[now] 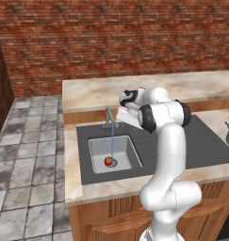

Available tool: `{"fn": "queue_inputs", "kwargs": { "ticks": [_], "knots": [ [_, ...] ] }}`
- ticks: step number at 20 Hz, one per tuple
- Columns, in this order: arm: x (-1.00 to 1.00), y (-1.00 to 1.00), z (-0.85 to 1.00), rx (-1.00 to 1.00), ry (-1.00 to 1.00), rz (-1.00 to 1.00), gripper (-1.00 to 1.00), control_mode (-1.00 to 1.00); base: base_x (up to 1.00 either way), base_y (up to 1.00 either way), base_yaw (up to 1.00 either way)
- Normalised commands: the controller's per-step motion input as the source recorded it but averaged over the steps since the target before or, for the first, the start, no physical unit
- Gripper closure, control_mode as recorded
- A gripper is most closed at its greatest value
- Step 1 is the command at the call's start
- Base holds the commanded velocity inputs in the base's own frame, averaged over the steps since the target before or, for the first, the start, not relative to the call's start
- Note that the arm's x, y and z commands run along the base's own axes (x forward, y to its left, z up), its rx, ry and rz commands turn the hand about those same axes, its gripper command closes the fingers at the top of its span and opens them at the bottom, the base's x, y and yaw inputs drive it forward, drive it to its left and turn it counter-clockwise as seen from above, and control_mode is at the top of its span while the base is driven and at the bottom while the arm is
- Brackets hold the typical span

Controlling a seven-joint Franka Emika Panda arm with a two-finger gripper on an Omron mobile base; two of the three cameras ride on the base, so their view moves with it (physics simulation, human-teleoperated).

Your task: Dump the tomato from the pot into the sink. Then turn on the water and wash the tomato. Then turn off the water and put the tomato back in the pot.

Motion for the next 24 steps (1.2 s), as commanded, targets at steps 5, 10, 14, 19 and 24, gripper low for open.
{"fn": "queue_inputs", "kwargs": {
  "ticks": [5, 10, 14, 19, 24],
  "knots": [
    [0.0, 0.59, 0.0, 0.01, 0.0, 0.0, -1.0, -1.0, 0.0, 0.0, 0.0],
    [-0.01, 0.66, 0.0, 0.01, 0.0, 0.0, -1.0, -1.0, 0.0, 0.0, 0.0],
    [-0.07, 0.77, 0.0, 0.03, 0.01, 0.0, -1.0, -1.0, 0.0, 0.0, 0.0],
    [0.0, 0.88, 0.02, 0.05, 0.03, 0.0, -1.0, -1.0, 0.0, 0.0, 0.0],
    [0.0, 0.9, 0.05, 0.05, 0.05, 0.0, -1.0, -1.0, 0.0, 0.0, 0.0]
  ]
}}
